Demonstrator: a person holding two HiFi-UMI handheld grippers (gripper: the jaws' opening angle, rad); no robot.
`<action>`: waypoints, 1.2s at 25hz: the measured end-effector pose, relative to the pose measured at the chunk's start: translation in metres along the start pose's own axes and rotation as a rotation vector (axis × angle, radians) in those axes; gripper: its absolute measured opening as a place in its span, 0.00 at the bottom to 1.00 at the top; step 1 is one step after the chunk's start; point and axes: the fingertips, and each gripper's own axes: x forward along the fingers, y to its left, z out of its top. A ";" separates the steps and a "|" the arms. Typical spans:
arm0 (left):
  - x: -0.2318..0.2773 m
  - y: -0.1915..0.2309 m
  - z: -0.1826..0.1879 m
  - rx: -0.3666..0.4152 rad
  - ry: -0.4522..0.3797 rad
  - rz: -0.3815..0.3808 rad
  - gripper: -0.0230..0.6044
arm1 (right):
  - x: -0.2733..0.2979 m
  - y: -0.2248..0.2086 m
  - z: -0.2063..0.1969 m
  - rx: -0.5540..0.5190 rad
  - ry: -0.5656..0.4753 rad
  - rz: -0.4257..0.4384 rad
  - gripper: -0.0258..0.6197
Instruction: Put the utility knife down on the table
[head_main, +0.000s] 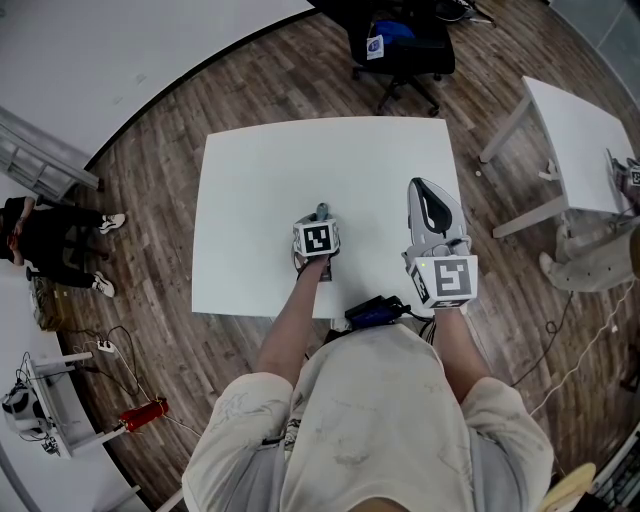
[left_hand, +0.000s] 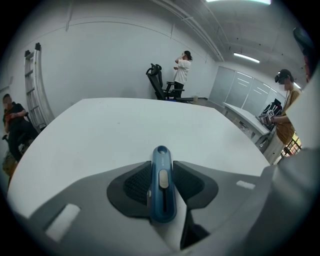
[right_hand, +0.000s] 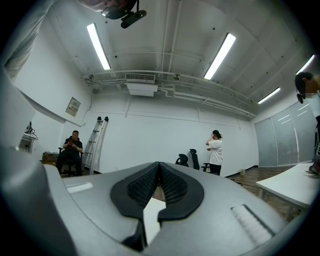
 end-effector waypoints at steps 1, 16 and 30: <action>-0.002 0.001 0.004 0.010 -0.007 0.001 0.29 | 0.001 0.001 0.000 -0.001 0.001 0.000 0.05; 0.004 -0.005 -0.001 -0.018 -0.006 0.002 0.30 | -0.004 -0.007 0.001 -0.009 0.003 -0.006 0.05; -0.007 -0.002 0.000 -0.051 0.005 0.000 0.34 | -0.005 -0.003 0.019 -0.017 0.004 -0.005 0.05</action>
